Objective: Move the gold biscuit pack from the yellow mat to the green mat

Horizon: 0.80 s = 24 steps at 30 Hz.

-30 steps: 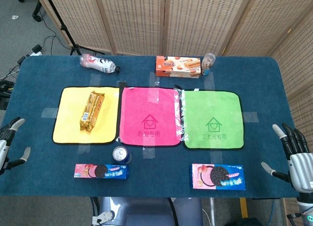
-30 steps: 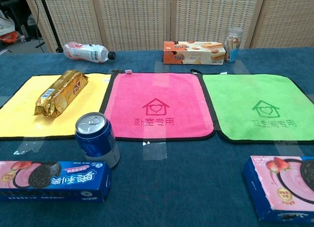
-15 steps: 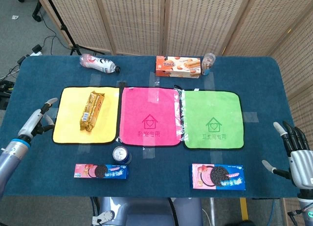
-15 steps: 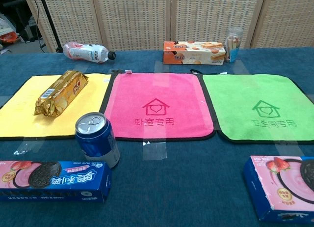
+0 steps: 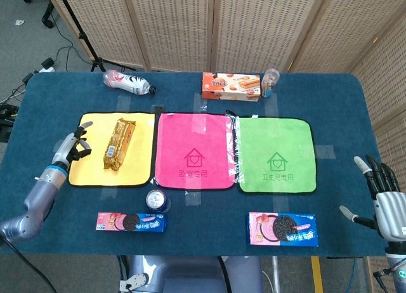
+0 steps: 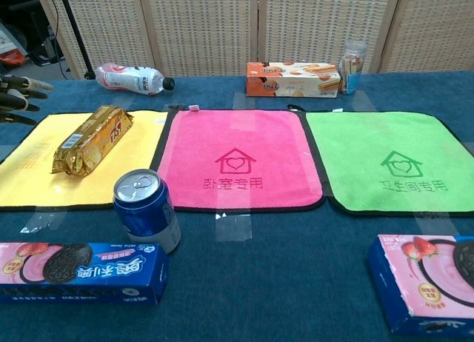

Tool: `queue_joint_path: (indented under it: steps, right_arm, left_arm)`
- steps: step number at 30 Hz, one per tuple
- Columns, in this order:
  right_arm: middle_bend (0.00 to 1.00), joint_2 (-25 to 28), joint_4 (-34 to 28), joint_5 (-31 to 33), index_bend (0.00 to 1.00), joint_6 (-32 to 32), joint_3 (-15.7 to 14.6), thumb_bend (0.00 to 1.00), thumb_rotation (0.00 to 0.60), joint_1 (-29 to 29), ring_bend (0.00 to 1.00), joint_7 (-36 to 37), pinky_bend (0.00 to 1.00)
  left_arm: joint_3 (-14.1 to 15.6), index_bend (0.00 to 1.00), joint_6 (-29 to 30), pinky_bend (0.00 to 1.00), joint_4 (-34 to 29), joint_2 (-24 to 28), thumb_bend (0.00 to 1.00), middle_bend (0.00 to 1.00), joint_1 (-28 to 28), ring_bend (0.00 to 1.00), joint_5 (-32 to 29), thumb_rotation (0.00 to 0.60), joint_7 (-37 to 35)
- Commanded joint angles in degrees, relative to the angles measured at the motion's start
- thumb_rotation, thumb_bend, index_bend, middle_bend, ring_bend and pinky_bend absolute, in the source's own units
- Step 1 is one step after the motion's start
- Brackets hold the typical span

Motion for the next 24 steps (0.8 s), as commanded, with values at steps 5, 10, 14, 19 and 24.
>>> queue_joint_path:
  steps: [5, 10, 14, 19, 24]
  right_arm:
    - [0.00, 0.1, 0.1, 0.2, 0.00, -0.3, 0.0, 0.00, 0.600, 0.1, 0.00, 0.4, 0.00]
    - [0.00, 0.1, 0.2, 0.3, 0.00, -0.5, 0.1, 0.00, 0.600, 0.2, 0.00, 0.5, 0.00]
    - [0.00, 0.1, 0.3, 0.5, 0.00, -0.6, 0.1, 0.00, 0.600, 0.3, 0.00, 0.7, 0.00]
    - [0.00, 0.2, 0.4, 0.8, 0.00, -0.9, 0.2, 0.00, 0.600, 0.3, 0.00, 1.0, 0.00]
    - [0.00, 0.4, 0.5, 1.3, 0.00, -1.5, 0.3, 0.00, 0.600, 0.5, 0.00, 1.7, 0.00]
  left_arm:
    - [0.2, 0.13, -0.3, 0.13, 1.0, -3.6, 1.00, 0.02, -4.2, 0.03, -9.9, 0.600, 7.0]
    - [-0.1, 0.16, 0.2, 0.15, 1.7, -5.5, 1.00, 0.05, -5.2, 0.05, -12.7, 0.600, 8.6]
    - [-1.8, 0.16, -0.3, 0.15, 1.5, -7.4, 1.00, 0.05, -5.8, 0.05, -15.4, 0.600, 8.1]
    - [-2.6, 0.16, 2.7, 0.15, 1.5, -11.0, 1.00, 0.05, -7.7, 0.05, -17.9, 0.600, 10.4]
    - [-3.5, 0.16, 7.8, 0.15, -1.7, -14.9, 1.00, 0.05, -10.9, 0.05, -19.4, 0.600, 15.4]
